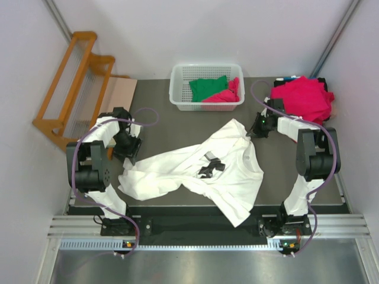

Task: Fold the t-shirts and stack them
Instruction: Flatten the tshirt out

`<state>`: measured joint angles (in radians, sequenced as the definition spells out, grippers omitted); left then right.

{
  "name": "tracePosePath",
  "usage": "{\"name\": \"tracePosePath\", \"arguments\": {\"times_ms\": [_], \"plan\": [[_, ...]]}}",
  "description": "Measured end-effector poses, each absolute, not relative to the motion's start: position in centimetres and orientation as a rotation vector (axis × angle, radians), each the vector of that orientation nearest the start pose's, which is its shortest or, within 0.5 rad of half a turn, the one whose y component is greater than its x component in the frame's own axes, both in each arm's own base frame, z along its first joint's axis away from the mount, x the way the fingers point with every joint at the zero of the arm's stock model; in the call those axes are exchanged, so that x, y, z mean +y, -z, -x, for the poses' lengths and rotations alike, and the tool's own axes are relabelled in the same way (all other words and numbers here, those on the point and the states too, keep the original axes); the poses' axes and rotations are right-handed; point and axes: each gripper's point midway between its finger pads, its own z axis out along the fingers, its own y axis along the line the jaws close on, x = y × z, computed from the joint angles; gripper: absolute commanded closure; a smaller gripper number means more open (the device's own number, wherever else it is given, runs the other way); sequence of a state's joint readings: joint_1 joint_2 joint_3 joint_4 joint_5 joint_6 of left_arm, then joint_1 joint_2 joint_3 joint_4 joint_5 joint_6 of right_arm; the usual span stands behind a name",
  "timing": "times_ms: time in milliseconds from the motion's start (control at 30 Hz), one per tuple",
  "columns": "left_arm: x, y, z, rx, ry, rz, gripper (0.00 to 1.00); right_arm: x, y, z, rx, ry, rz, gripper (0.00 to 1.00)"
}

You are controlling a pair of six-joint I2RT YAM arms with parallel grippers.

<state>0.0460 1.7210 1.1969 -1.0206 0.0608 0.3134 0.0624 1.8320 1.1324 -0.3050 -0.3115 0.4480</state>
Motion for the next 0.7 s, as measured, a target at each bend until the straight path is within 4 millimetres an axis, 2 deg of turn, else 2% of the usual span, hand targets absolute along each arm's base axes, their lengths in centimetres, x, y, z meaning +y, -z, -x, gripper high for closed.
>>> {"name": "tracePosePath", "arguments": {"times_ms": [167, 367, 533, 600, 700], "plan": [[3.0, -5.1, -26.7, 3.082, -0.004, -0.385, 0.4, 9.7, -3.8, -40.4, 2.583, -0.591, -0.382, 1.0], [3.5, -4.8, -26.8, 3.081, -0.014, -0.361, 0.42, 9.7, -3.9, -40.5, 2.579, -0.596, -0.38, 1.0], [2.4, -3.7, -27.3, 3.1, 0.092, -0.359, 0.56, 9.8, -3.9, -40.5, 2.578, -0.6, -0.378, 1.0], [1.7, -3.2, -27.8, 3.102, 0.159, -0.36, 0.57, 9.8, -3.9, -40.5, 2.578, -0.6, -0.378, 1.0], [0.9, -2.9, -28.4, 3.095, 0.232, -0.357, 0.68, 9.8, -3.9, -40.5, 2.576, -0.601, -0.377, 1.0]]}}
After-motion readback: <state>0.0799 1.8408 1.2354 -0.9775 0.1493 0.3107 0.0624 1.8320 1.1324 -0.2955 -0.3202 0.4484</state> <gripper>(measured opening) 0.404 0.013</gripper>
